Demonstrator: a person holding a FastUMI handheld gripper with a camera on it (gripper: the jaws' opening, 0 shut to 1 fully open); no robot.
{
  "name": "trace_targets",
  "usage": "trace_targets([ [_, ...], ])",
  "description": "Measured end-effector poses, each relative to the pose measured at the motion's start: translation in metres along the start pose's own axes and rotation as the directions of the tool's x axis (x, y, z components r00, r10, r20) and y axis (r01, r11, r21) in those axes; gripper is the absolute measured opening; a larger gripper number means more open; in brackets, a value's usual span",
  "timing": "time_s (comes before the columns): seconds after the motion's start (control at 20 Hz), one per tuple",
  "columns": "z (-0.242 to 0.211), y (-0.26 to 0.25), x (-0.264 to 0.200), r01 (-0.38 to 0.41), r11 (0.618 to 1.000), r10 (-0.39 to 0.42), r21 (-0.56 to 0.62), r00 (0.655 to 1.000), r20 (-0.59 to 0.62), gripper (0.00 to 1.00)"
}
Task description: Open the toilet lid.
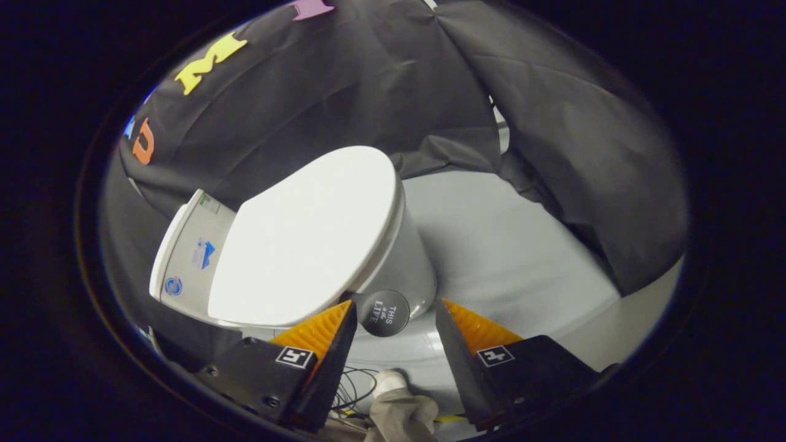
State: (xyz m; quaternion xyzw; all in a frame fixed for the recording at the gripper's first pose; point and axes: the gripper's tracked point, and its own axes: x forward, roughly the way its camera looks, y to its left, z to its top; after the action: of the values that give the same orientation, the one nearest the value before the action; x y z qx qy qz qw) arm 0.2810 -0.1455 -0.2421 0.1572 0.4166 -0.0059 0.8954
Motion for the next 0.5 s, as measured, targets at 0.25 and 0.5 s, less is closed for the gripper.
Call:
trace_targets([
  [0.25,-0.001,0.008,0.012,-0.089,0.991,0.093,0.1,0.995,-0.038,0.71],
  [0.5,0.002,0.013,0.015,-0.187,0.949,0.199,0.253,0.98,-0.021,0.5],
])
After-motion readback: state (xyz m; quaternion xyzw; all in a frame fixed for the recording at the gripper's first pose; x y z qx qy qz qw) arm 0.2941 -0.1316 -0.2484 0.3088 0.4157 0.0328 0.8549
